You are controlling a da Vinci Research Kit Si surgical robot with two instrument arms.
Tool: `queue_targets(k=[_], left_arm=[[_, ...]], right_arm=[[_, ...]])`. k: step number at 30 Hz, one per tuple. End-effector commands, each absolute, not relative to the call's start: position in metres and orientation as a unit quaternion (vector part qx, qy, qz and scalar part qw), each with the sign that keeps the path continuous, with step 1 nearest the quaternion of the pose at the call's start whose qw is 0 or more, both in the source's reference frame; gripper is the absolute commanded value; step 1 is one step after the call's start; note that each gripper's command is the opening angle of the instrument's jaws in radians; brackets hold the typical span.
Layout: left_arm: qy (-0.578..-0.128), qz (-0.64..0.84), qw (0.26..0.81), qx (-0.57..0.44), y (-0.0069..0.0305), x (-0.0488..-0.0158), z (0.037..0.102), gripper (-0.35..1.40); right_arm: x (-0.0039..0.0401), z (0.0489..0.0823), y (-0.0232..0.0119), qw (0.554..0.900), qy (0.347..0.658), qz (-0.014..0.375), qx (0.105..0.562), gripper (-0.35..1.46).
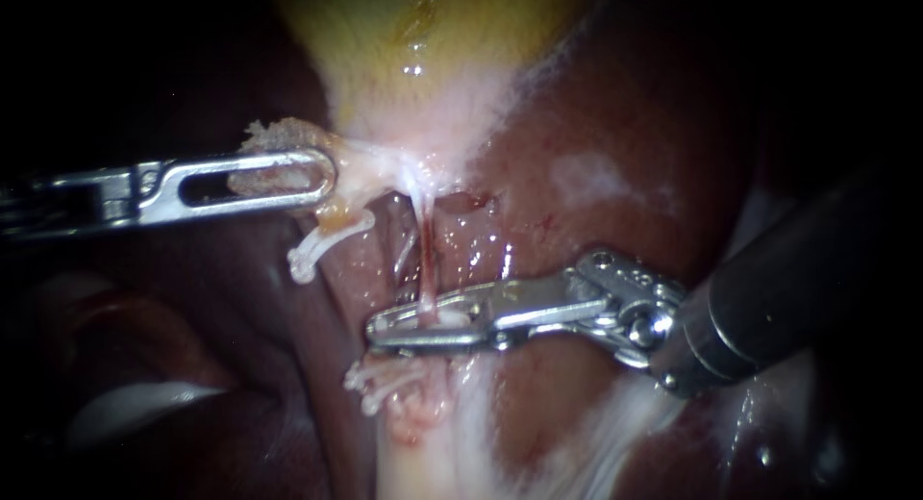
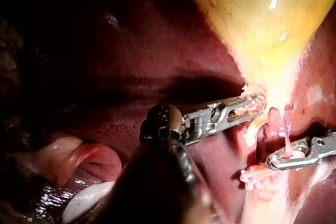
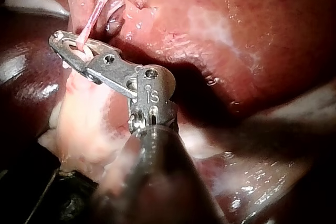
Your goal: Clipping second clip right tube
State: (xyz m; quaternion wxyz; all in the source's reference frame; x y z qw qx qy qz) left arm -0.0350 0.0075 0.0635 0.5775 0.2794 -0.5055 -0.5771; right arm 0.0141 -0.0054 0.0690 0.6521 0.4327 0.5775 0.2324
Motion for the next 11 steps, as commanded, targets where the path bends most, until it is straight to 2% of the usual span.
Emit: queue_targets(k=[1,11], left_arm=[[-0.505,-0.577,0.577,0.279,0.0075,-0.0350,0.0635,-0.35],[-0.505,-0.577,0.577,0.279,0.0075,-0.0350,0.0635,-0.35]], right_arm=[[0.0141,0.0690,-0.0054,0.652,0.578,0.232,0.432,-0.35],[0.0141,0.0690,-0.0053,0.652,0.578,0.232,0.432,-0.35]])
